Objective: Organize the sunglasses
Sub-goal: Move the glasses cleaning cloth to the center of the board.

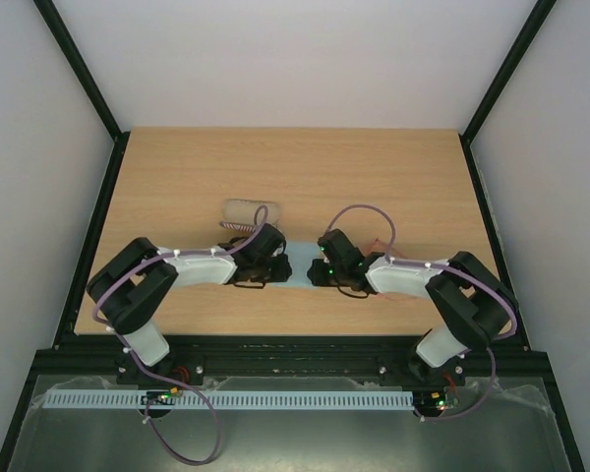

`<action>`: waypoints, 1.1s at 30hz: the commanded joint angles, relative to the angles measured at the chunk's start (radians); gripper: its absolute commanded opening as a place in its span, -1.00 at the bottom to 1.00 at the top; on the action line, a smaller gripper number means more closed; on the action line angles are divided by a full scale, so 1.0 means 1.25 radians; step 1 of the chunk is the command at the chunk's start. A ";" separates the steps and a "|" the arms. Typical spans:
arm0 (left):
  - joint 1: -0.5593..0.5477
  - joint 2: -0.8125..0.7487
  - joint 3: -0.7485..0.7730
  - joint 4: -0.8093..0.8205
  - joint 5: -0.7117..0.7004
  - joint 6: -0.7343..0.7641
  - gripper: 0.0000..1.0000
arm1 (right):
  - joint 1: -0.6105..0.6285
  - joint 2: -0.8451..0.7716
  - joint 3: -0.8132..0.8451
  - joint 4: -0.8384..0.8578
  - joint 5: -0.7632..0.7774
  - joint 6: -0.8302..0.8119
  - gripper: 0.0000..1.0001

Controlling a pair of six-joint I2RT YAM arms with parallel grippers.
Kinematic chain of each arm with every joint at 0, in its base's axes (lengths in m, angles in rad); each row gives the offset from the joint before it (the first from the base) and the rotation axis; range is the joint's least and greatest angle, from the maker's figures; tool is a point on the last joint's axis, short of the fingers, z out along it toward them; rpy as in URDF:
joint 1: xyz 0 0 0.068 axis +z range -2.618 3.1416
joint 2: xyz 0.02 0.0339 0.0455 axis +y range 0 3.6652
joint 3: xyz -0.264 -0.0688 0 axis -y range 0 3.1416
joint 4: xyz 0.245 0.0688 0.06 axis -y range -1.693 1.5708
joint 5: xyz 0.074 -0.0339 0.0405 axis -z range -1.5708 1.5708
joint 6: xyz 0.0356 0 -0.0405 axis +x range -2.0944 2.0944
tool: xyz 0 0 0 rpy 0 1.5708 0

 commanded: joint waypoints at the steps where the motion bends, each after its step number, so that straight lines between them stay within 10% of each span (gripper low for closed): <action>1: -0.014 -0.013 -0.032 -0.022 -0.020 -0.001 -0.46 | 0.021 -0.009 -0.026 -0.018 0.004 0.003 -0.59; 20: -0.077 -0.177 -0.124 -0.061 0.047 -0.084 -0.37 | 0.057 -0.170 -0.070 -0.160 0.137 0.054 -0.59; 33: 0.103 -0.179 0.003 -0.188 -0.126 -0.047 -0.19 | 0.023 0.099 0.195 -0.133 0.194 -0.038 -0.40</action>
